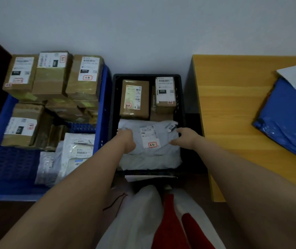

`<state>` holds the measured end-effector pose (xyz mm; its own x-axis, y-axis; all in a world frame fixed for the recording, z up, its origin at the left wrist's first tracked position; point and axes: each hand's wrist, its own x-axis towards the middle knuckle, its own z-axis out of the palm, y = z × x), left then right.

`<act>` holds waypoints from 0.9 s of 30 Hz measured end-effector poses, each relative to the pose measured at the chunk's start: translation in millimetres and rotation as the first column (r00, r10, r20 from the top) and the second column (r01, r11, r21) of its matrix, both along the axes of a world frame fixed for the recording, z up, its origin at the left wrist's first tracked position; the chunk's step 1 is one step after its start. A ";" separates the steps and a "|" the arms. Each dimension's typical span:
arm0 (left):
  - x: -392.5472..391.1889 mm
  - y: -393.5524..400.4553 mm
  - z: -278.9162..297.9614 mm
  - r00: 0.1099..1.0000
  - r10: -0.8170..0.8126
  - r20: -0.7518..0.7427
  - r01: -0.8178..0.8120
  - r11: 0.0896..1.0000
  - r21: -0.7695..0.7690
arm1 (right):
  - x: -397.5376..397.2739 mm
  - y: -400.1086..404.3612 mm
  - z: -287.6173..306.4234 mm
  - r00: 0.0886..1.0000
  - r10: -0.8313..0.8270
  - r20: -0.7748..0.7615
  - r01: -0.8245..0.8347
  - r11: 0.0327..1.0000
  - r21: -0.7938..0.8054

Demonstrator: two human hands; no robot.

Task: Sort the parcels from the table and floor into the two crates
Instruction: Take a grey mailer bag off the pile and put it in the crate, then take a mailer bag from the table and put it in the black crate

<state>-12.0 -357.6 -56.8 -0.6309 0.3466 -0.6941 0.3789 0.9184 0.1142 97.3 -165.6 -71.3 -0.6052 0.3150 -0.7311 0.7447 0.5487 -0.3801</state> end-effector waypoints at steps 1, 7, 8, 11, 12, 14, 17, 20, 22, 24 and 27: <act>-4.2 2.6 7.4 1.000 -0.009 0.005 0.008 0.999 0.035 | 0.4 2.2 8.1 1.000 0.002 -0.015 -0.002 1.000 0.022; -20.9 35.1 63.7 0.990 -0.132 -0.057 0.141 0.972 0.188 | 8.2 20.7 66.2 0.989 -0.056 -0.136 0.075 0.988 0.138; -19.9 43.1 72.5 0.985 -0.156 -0.077 0.168 0.964 0.206 | 11.6 23.7 74.8 0.985 -0.069 -0.155 0.093 0.984 0.152; -9.0 76.7 93.9 0.956 -0.250 -0.154 0.288 0.903 0.319 | 28.5 35.9 98.8 0.977 -0.116 -0.180 0.150 0.970 0.193; -3.4 89.4 100.3 0.942 -0.285 -0.180 0.332 0.876 0.349 | 34.9 40.8 105.0 0.975 -0.128 -0.182 0.166 0.964 0.207; 10.4 116.4 109.8 0.909 -0.351 -0.223 0.413 0.824 0.387 | 50.6 52.0 116.2 0.967 -0.168 -0.191 0.212 0.947 0.241; 38.0 155.3 120.3 0.865 -0.432 -0.254 0.501 0.756 0.421 | 81.4 71.3 129.0 0.946 -0.240 -0.219 0.297 0.912 0.284; 68.1 190.5 125.4 0.822 -0.497 -0.279 0.569 0.694 0.441 | 114.3 96.4 135.5 0.927 -0.288 -0.242 0.353 0.886 0.299; 88.2 214.5 125.1 0.795 -0.521 -0.310 0.606 0.658 0.446 | 133.9 115.6 135.6 0.918 -0.306 -0.254 0.378 0.869 0.319; 108.2 240.2 123.9 0.783 -0.531 -0.324 0.621 0.637 0.457 | 151.3 137.4 133.2 0.900 -0.340 -0.272 0.422 0.832 0.359; 136.5 282.2 119.6 0.793 -0.525 -0.308 0.605 0.623 0.497 | 174.4 177.9 126.6 0.861 -0.400 -0.315 0.501 0.774 0.387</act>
<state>124.5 -75.4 62.8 -0.2430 0.9499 -0.1967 0.8481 0.3065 0.4323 271.7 12.2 55.2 -0.4284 0.8447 -0.3209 0.8820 0.3136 -0.3518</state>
